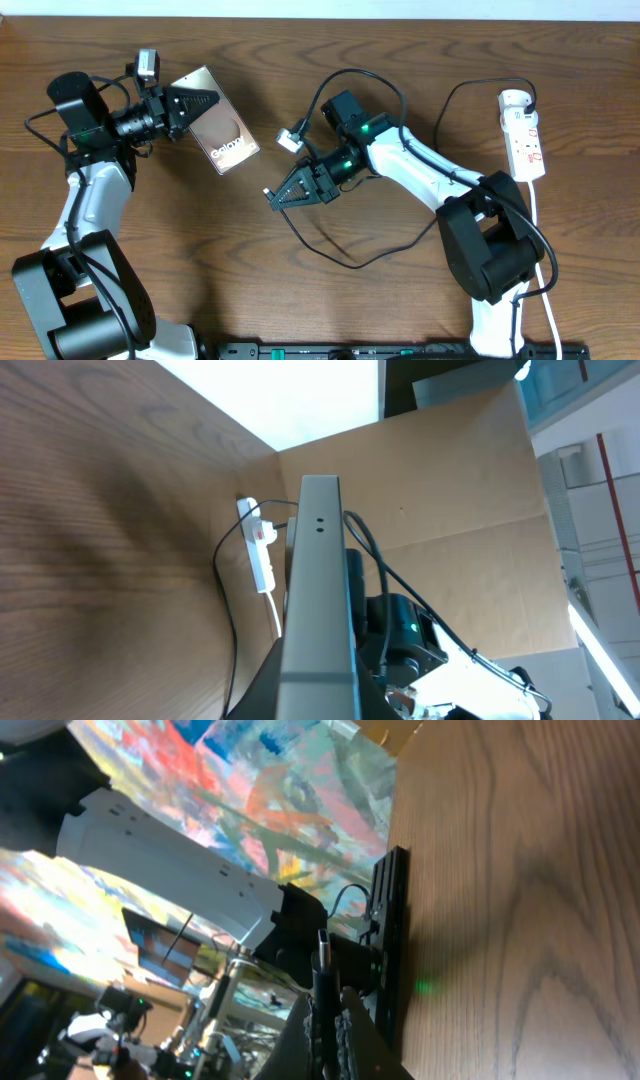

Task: Plug charger to phone and switch on socket
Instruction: 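Carry the cable connector with the right gripper toward the phone's bottom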

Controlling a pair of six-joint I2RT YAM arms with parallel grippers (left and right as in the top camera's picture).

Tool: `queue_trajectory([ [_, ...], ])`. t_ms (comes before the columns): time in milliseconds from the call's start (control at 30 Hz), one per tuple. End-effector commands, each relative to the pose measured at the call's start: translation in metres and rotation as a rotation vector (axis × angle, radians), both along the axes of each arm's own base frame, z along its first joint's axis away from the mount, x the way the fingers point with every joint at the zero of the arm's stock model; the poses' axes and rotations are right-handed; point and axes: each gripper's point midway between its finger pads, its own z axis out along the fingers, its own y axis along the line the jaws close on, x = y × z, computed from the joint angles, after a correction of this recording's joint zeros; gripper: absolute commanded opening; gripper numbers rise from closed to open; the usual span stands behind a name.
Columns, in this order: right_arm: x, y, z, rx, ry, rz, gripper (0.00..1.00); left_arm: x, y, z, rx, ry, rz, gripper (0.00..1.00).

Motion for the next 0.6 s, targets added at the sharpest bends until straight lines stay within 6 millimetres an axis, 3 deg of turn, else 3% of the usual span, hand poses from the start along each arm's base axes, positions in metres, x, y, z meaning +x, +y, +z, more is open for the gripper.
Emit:
queue_trajectory([
  [0,-0.006,0.007,0.009,0.013,0.064,0.034,0.01,-0.003,-0.001,0.013,0.019,-0.076,-0.028,0.07],
  [567,0.007,0.022,0.020,0.046,0.016,0.046,0.01,-0.004,-0.006,0.013,0.023,-0.087,-0.042,0.08],
])
